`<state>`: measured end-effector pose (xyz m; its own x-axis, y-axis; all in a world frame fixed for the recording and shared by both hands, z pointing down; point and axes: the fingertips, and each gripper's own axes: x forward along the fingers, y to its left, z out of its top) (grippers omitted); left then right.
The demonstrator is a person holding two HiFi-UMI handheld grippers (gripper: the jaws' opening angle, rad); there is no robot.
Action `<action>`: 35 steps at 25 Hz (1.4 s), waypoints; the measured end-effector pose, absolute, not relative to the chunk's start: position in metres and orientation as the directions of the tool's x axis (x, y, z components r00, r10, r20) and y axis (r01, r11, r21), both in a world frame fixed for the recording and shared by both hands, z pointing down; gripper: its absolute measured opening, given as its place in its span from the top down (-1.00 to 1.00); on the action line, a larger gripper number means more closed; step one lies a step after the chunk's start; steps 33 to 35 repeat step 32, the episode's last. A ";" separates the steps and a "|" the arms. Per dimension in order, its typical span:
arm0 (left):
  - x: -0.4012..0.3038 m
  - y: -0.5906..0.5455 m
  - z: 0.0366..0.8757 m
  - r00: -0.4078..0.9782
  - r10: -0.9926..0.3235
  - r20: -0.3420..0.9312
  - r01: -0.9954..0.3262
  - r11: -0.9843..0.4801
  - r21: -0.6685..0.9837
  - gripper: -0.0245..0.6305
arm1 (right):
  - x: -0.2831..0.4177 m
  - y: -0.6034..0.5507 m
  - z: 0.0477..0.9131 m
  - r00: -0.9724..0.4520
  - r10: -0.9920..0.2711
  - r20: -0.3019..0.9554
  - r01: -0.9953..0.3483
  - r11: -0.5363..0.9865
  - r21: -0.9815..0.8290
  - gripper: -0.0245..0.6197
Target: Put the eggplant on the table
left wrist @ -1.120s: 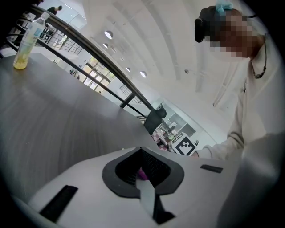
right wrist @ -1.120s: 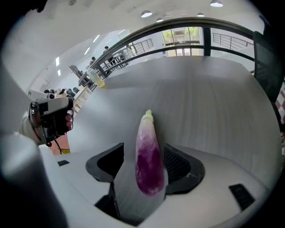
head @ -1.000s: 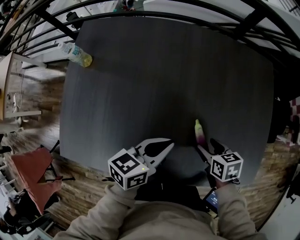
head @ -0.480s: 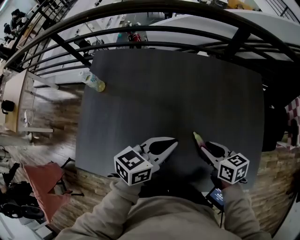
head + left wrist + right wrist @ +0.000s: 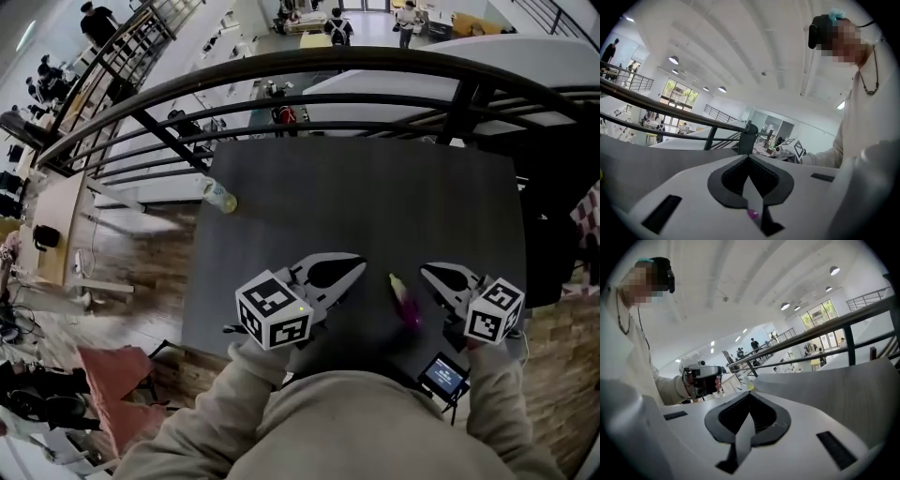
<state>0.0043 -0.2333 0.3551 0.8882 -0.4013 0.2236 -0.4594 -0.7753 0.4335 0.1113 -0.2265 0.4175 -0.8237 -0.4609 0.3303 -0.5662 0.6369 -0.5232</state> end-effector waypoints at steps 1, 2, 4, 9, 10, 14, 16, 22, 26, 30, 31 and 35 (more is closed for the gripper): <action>0.005 -0.234 0.348 0.890 -0.402 0.215 -0.456 -0.779 0.431 0.93 | 0.109 -0.228 0.404 -0.832 -0.465 0.302 -0.553 0.653 -0.517 0.88; 0.008 -0.234 0.341 0.893 -0.401 0.207 -0.451 -0.785 0.425 0.93 | 0.108 -0.229 0.389 -0.839 -0.472 0.271 -0.542 0.669 -0.509 0.88; 0.015 -0.234 0.327 0.897 -0.397 0.192 -0.441 -0.801 0.406 0.93 | 0.109 -0.231 0.361 -0.849 -0.488 0.205 -0.521 0.702 -0.486 0.88; 0.031 -0.244 0.283 0.909 -0.401 0.115 -0.415 -0.839 0.353 0.93 | 0.110 -0.229 0.292 -0.852 -0.515 0.091 -0.514 0.793 -0.327 0.88; 0.034 -0.242 0.274 0.910 -0.402 0.100 -0.410 -0.844 0.346 0.93 | 0.109 -0.226 0.280 -0.854 -0.514 0.081 -0.511 0.801 -0.311 0.89; 0.050 -0.233 0.250 0.912 -0.407 0.053 -0.401 -0.859 0.318 0.93 | 0.112 -0.211 0.253 -0.866 -0.494 0.080 -0.497 0.828 -0.259 0.89; 0.057 -0.229 0.248 0.913 -0.406 0.044 -0.399 -0.861 0.315 0.93 | 0.117 -0.207 0.252 -0.867 -0.489 0.094 -0.497 0.832 -0.246 0.89; 0.053 -0.227 0.250 0.910 -0.413 0.041 -0.403 -0.857 0.321 0.93 | 0.112 -0.207 0.257 -0.867 -0.483 0.120 -0.497 0.830 -0.254 0.89; 0.057 -0.224 0.251 0.909 -0.414 0.046 -0.406 -0.856 0.319 0.93 | 0.115 -0.206 0.256 -0.868 -0.483 0.115 -0.495 0.826 -0.268 0.89; 0.062 -0.219 0.250 0.911 -0.409 0.047 -0.402 -0.859 0.317 0.93 | 0.119 -0.204 0.254 -0.867 -0.483 0.119 -0.497 0.827 -0.265 0.89; 0.062 -0.218 0.250 0.911 -0.409 0.048 -0.402 -0.859 0.318 0.93 | 0.120 -0.204 0.254 -0.868 -0.481 0.123 -0.496 0.827 -0.264 0.89; 0.062 -0.218 0.250 0.911 -0.409 0.049 -0.402 -0.858 0.319 0.93 | 0.120 -0.203 0.254 -0.869 -0.479 0.127 -0.495 0.828 -0.263 0.89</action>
